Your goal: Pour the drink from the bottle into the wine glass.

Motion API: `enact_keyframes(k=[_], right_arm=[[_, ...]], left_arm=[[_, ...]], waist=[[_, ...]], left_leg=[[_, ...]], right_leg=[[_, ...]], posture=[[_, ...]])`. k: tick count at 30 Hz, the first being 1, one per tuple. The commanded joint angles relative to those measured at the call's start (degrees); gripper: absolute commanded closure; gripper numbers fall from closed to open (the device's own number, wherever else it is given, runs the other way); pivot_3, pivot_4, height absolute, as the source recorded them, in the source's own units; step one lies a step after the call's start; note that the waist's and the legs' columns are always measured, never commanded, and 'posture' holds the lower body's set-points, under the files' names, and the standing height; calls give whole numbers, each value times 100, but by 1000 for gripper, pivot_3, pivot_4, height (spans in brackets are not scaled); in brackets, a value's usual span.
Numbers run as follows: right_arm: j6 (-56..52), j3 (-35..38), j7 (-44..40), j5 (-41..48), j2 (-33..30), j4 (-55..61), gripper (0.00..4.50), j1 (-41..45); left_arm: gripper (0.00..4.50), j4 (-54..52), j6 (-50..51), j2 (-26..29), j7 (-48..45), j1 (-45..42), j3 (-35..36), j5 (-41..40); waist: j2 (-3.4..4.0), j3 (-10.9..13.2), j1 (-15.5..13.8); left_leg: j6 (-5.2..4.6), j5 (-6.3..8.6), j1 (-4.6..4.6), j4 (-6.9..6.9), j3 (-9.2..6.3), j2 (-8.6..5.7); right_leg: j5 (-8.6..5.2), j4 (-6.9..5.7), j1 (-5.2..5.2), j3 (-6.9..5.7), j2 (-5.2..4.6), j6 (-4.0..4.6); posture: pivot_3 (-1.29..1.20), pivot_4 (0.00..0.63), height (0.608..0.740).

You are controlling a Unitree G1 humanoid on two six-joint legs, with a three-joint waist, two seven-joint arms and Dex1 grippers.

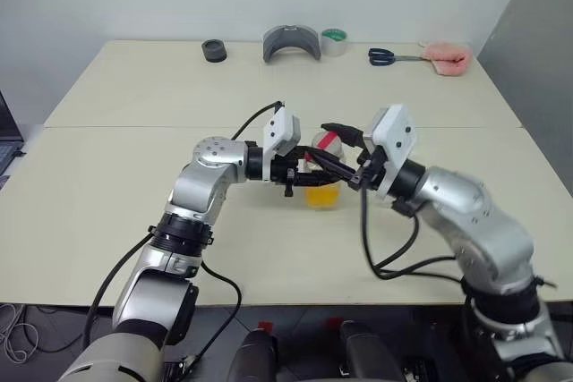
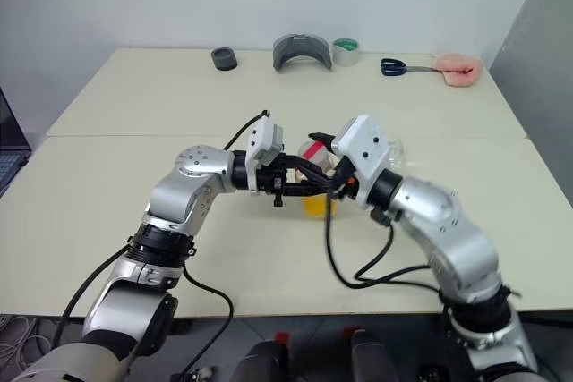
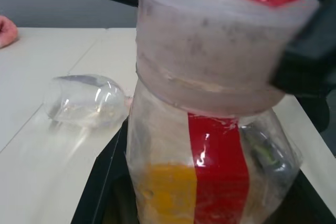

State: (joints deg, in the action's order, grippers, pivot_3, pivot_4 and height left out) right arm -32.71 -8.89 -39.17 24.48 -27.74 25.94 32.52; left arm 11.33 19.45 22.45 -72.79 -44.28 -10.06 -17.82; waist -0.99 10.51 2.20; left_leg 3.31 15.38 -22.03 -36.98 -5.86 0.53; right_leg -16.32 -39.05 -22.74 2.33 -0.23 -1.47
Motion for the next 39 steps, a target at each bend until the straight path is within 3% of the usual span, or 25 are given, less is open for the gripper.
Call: enact_keyframes(k=[1,6,14,23,29,34,39], right_arm=[[672,-112,-1475,133,-333,-802,2624,447],[589,-24,-2307,340,-503,-1813,2624,1066],[397,379,-2010,449,-667,-1288,6,797],[-201,973,-1250,696,-942,-75,0,135],[-536,1002,115,683,-288,946,0,-282],[-591,708,1258,102,300,1253,0,-450],[-640,490,1448,-2,380,1485,0,-639]], left_arm=[[2702,-322,85,42,-216,-163,45,-275],[2703,-437,134,128,-238,-155,112,-270],[2703,-630,204,225,-57,3,181,-291],[2703,-630,159,222,5,58,150,-301],[2703,-570,102,194,38,78,141,-284],[2703,-544,85,170,78,70,137,-283],[2703,-502,78,143,94,45,100,-283]], waist=[[0,0,4],[0,1,16],[0,1,-13],[0,1,-30],[0,1,-17],[0,1,-25],[1,1,-31]], left_leg=[[0,0,2,1,-1,1],[0,0,1,0,-3,2],[1,0,-5,-1,-5,-1],[1,0,-5,-1,-5,0],[2,-1,-4,-2,-5,3],[3,-2,-5,-1,-6,1],[4,-2,-6,-1,-6,1]], right_leg=[[0,1,2,-1,0,0],[1,0,1,-1,0,1],[1,-1,-2,-2,-8,1],[1,-2,-2,-2,-7,1],[1,-5,-3,0,-5,1],[0,-5,-3,-1,-5,1],[0,-3,-4,-1,-5,1]], posture=[[0,150,740],[0,150,740],[0,150,740],[0,150,740],[0,150,740],[0,150,740],[0,150,740]])
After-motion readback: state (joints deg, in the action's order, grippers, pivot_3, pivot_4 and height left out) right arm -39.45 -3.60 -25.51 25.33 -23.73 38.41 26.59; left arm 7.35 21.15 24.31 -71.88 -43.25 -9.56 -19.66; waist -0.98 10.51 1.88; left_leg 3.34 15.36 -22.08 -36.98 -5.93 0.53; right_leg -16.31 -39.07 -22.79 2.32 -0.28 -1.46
